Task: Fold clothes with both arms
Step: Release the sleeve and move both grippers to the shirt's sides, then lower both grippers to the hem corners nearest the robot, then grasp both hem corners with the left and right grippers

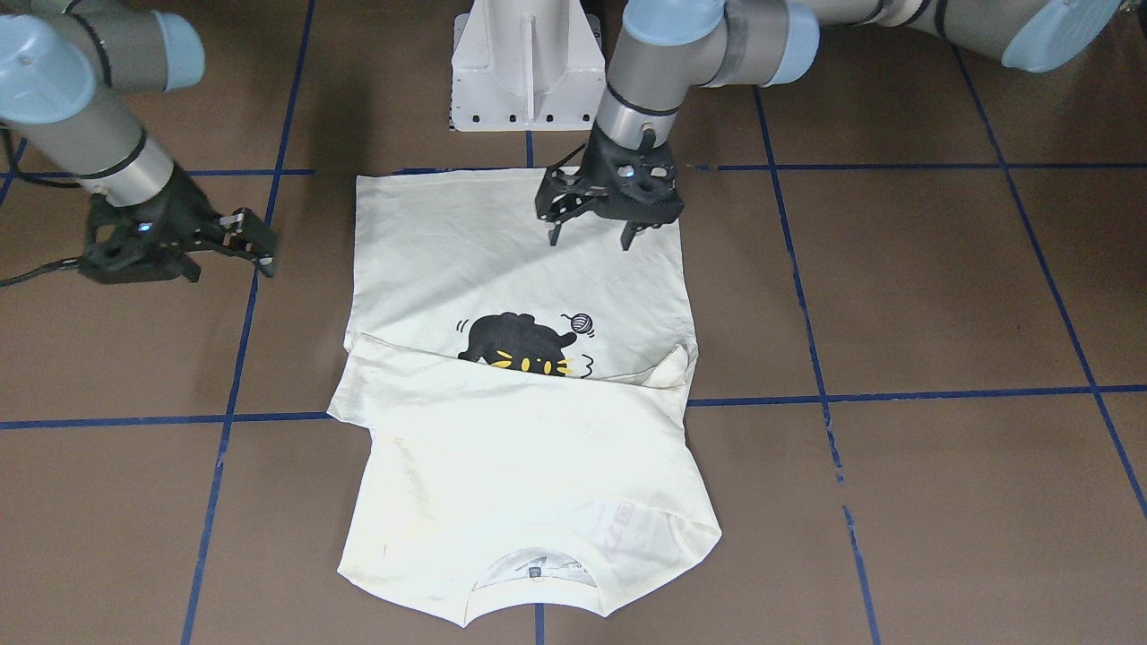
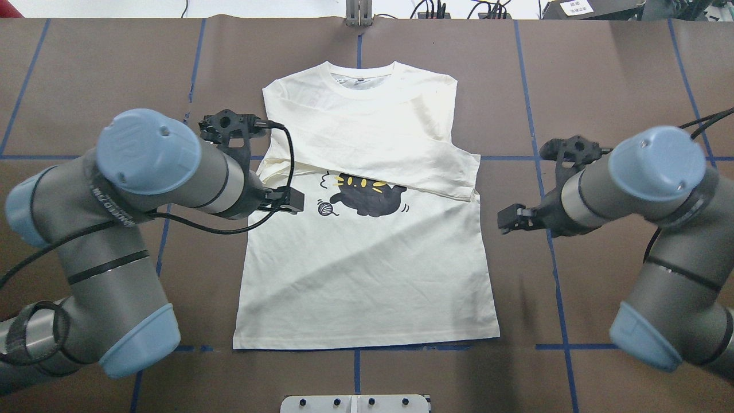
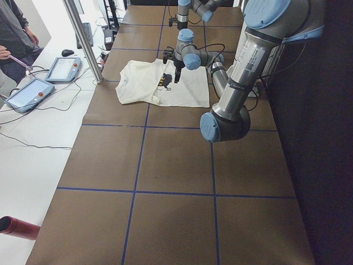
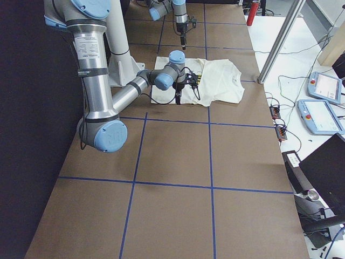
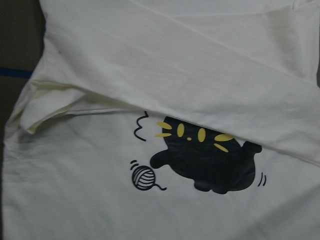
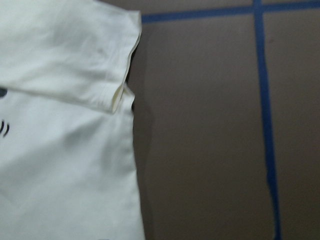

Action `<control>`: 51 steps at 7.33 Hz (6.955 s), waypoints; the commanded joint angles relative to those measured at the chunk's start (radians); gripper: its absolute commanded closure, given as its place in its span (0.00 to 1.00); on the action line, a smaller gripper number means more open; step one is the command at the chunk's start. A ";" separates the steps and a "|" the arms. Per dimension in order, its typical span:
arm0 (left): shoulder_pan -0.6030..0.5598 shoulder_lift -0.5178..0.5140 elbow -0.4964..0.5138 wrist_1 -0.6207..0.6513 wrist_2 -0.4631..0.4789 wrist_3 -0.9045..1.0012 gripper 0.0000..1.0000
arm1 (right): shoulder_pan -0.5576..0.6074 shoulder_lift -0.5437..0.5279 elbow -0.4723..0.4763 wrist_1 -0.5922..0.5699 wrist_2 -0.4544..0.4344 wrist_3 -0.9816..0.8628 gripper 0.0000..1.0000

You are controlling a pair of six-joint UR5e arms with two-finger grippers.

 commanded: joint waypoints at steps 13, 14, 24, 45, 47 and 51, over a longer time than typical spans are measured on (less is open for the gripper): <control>-0.020 0.069 -0.074 0.010 -0.003 0.037 0.01 | -0.371 -0.058 -0.014 0.059 -0.269 0.300 0.09; -0.019 0.069 -0.072 0.009 -0.003 0.037 0.01 | -0.369 -0.065 -0.014 0.059 -0.267 0.300 0.10; -0.019 0.070 -0.066 0.006 -0.002 0.037 0.01 | -0.346 -0.058 -0.002 0.062 -0.235 0.294 1.00; 0.331 0.236 0.057 -0.191 0.089 -0.550 0.66 | -0.280 -0.039 0.055 0.136 -0.237 0.298 1.00; 0.331 0.229 0.044 -0.159 0.090 -0.550 0.87 | -0.279 -0.039 0.055 0.136 -0.237 0.295 1.00; 0.326 0.232 -0.009 -0.136 0.089 -0.537 1.00 | -0.239 -0.046 0.070 0.136 -0.169 0.294 1.00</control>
